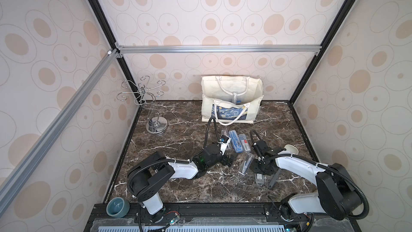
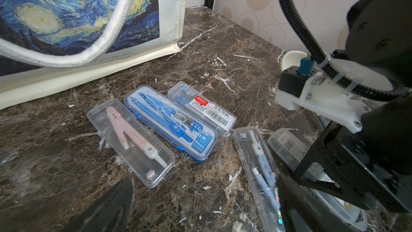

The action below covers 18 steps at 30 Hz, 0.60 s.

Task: Put the compass set into the canvas bag
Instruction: Pick up the compass set at the center of the board.

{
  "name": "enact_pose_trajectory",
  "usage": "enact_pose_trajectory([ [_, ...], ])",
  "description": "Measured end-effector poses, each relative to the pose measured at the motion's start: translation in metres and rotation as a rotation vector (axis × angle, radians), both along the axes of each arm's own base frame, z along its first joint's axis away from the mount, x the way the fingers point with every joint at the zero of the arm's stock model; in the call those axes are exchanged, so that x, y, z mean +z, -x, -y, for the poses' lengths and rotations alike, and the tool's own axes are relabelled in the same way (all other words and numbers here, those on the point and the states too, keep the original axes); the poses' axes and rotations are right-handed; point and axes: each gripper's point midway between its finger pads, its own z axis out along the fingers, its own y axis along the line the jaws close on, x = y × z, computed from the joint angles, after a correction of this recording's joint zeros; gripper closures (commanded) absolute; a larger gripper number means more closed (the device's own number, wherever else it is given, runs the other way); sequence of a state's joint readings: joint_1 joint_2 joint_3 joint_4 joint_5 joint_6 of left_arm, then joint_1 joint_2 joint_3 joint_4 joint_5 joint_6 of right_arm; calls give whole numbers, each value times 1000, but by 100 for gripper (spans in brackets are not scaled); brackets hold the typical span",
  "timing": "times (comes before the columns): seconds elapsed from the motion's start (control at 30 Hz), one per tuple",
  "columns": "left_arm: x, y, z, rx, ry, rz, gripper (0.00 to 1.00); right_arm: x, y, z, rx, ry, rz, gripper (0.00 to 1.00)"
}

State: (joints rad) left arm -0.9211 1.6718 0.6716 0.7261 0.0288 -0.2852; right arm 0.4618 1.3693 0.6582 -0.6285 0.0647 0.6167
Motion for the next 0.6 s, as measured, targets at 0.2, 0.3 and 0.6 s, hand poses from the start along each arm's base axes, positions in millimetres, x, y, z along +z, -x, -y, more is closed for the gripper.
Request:
enact_pose_trajectory([
  [0.2,2,-1,0,-3,-3,14,0,3,-1,-1,13,-4,10,60],
  [0.3,4,-2,0,2,0,26,0,19,-8,-5,30,-24,59,60],
  [0.6,1,-5,-8,35,-20,45,0,130,-74,-33,101,-126,390,60],
])
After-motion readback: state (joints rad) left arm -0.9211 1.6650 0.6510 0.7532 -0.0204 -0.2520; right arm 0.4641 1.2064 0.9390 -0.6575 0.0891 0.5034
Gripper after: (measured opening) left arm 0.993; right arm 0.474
